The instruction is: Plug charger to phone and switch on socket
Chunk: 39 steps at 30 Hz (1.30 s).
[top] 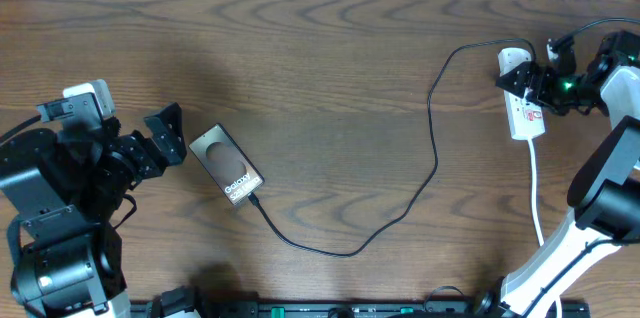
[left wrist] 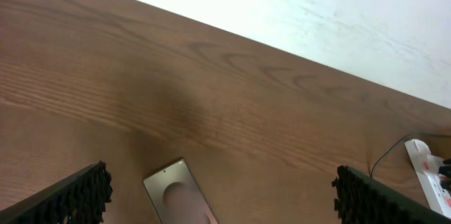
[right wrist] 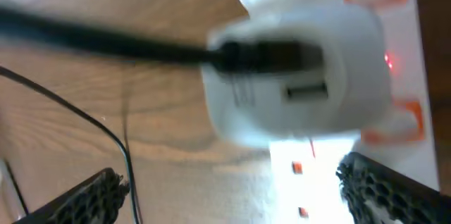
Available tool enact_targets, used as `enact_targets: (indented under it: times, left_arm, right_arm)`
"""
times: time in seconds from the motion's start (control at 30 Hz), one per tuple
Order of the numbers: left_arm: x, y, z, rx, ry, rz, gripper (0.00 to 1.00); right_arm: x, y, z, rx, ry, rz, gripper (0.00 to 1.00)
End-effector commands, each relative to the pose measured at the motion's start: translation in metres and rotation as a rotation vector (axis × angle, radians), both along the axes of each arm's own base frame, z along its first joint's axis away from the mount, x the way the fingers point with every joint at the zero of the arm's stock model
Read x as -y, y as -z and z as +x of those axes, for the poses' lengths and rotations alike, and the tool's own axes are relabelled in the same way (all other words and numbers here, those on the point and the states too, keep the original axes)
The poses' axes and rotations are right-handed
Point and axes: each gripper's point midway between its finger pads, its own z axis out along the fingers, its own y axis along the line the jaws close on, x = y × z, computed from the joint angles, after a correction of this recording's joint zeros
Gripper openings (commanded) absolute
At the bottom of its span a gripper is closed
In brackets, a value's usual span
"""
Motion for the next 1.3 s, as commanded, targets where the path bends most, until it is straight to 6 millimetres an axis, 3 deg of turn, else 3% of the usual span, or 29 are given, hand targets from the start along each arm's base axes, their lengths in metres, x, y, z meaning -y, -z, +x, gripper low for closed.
enact_targets:
  times: [0.0, 0.17, 0.33, 0.5, 0.73, 1.27]
  left_arm:
    - [-0.002, -0.001, 0.0, 0.002, -0.005, 0.012, 1.0]
    - [-0.002, -0.001, 0.0, 0.002, -0.005, 0.012, 1.0]
    - [-0.002, -0.001, 0.0, 0.002, -0.005, 0.012, 1.0]
    - [-0.002, -0.001, 0.0, 0.002, -0.005, 0.012, 1.0]
    - [-0.002, -0.001, 0.0, 0.002, -0.005, 0.012, 1.0]
    - [-0.002, -0.001, 0.0, 0.002, -0.005, 0.012, 1.0]
  right_arm:
    - [0.028, -0.032, -0.011, -0.036, 0.133, -0.134, 0.97]
    - [0.049, -0.114, -0.028, 0.047, 0.299, -0.311, 0.99]
    - [0.04, -0.198, -0.057, 0.183, 0.416, -0.335, 0.99]
    - [0.029, -0.247, -0.079, 0.298, 0.43, -0.366, 0.99]
    - [0.02, -0.271, -0.096, 0.352, 0.436, -0.38, 0.99]
    - [0.02, -0.271, -0.096, 0.352, 0.436, -0.38, 0.99]
